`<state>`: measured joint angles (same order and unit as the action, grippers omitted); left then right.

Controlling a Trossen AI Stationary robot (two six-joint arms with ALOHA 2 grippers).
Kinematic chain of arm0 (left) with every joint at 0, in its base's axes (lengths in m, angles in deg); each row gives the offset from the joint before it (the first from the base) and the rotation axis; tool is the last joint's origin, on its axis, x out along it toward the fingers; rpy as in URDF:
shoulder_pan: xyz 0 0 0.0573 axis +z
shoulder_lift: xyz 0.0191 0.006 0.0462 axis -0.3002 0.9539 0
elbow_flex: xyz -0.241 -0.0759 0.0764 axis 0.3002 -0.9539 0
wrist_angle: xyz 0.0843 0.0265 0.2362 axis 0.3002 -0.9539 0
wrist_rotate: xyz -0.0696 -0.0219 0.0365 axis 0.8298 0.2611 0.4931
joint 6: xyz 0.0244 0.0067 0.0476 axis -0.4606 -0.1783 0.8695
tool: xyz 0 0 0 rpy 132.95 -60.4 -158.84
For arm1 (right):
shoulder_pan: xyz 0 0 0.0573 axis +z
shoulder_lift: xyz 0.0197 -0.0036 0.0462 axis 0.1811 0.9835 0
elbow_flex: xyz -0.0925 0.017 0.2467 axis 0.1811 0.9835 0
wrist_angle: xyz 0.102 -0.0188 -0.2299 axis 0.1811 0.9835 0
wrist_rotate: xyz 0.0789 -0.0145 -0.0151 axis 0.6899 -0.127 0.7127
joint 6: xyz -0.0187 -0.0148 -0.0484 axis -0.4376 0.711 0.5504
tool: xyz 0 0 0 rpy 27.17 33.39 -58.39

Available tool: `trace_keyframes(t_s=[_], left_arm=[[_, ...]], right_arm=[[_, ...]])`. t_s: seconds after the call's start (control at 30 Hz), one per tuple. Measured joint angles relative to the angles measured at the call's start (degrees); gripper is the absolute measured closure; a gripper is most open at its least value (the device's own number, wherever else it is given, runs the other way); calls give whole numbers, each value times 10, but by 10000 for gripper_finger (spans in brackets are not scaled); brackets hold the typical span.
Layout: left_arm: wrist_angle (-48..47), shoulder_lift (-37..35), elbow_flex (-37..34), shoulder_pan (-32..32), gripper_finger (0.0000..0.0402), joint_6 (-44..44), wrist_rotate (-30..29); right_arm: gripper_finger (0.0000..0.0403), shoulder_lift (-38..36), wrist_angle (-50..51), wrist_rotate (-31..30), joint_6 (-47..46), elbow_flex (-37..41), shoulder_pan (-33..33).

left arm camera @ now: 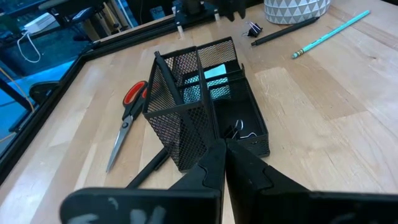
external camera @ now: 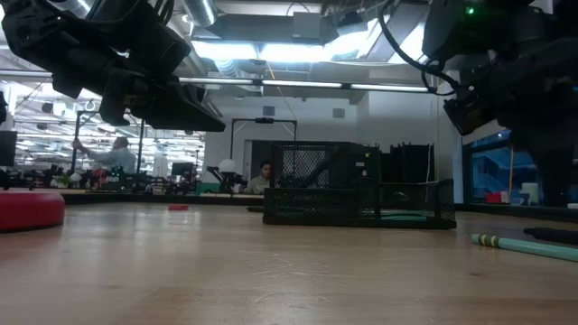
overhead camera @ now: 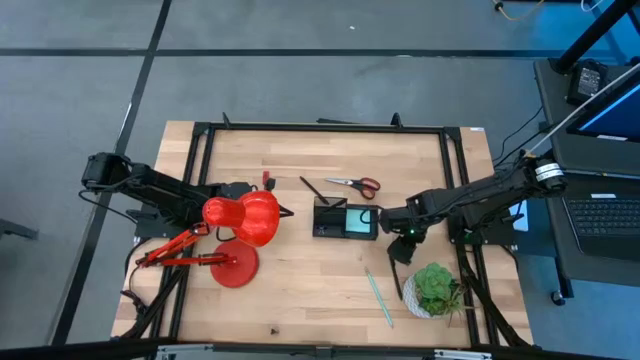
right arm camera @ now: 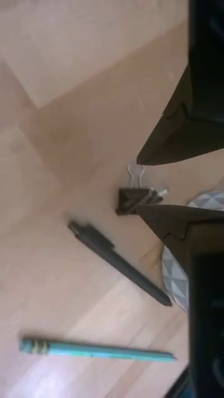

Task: Pick and place office supplies into organizer
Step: Put the top black binder clip into the black desk organizer

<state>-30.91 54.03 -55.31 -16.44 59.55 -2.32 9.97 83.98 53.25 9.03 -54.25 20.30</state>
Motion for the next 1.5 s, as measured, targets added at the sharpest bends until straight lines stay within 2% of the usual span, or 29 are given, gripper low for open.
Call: trace_keyframes(t_s=[0.6, 0.83, 1.5], left_arm=[[-1, 0, 0, 0, 396, 0, 0], [-1, 0, 0, 0, 396, 0, 0], [-1, 0, 0, 0, 396, 0, 0]], right_arm=[[287, 0, -4, -2, -14, 13, 18], [287, 0, -67, 27, -15, 49, 18], [287, 0, -59, 43, -30, 50, 26]])
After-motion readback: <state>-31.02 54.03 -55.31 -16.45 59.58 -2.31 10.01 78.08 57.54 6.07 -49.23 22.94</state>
